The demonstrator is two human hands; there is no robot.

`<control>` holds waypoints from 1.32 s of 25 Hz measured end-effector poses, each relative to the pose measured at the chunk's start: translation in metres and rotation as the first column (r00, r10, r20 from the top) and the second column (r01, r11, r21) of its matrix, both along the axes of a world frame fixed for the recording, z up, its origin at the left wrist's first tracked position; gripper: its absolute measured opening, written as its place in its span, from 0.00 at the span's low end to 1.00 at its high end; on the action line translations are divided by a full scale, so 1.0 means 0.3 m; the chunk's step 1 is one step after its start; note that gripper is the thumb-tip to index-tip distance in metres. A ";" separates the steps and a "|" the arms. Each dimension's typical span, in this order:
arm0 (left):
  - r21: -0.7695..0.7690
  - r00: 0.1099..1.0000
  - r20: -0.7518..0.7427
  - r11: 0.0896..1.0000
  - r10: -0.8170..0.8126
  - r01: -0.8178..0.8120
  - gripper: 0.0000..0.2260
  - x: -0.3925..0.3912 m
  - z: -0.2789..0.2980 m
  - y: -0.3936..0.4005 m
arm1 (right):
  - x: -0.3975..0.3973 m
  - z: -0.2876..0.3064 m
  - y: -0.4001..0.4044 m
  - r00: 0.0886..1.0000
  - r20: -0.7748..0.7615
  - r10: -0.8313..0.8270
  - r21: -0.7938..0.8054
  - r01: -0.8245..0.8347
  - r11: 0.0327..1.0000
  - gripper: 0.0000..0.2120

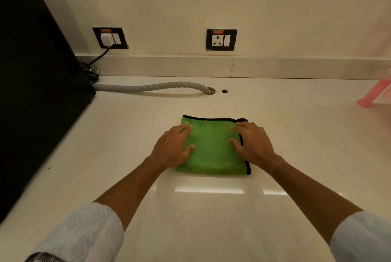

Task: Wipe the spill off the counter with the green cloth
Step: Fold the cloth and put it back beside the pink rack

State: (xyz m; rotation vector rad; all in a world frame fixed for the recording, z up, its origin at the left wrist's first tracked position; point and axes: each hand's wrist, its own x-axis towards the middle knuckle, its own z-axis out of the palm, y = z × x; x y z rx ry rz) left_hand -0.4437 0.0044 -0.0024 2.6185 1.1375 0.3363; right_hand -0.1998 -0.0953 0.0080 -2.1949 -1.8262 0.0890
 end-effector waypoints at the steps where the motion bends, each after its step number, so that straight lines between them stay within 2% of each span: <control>1: 0.011 0.999 0.001 0.999 -0.034 0.034 0.30 -0.014 0.000 -0.030 | -0.009 -0.001 -0.031 0.999 -0.002 0.041 -0.004 -0.041 0.999 0.20; 8: 0.076 0.978 0.016 0.976 -0.208 0.206 0.10 -0.111 0.014 -0.157 | -0.033 -0.008 -0.196 0.956 -0.038 0.292 0.031 -0.291 0.956 0.08; 17: -0.040 0.960 -0.160 0.973 -0.230 0.226 0.16 -0.120 0.047 -0.139 | -0.016 0.038 -0.200 0.907 0.041 0.418 -0.239 -0.397 0.886 0.15; 22: -0.061 0.946 -0.228 0.973 -0.232 0.224 0.16 -0.108 0.062 -0.114 | -0.025 0.054 -0.188 0.888 0.102 0.449 -0.300 -0.403 0.865 0.15; 29: -0.053 0.953 -0.194 0.972 -0.234 0.228 0.10 -0.097 0.093 -0.100 | -0.029 0.062 -0.176 0.894 0.118 0.432 -0.235 -0.397 0.887 0.10; 33: -0.103 0.985 -0.060 0.982 -0.163 0.156 0.08 -0.105 0.126 -0.074 | 0.007 0.101 -0.159 0.933 0.008 0.361 -0.095 -0.359 0.929 0.04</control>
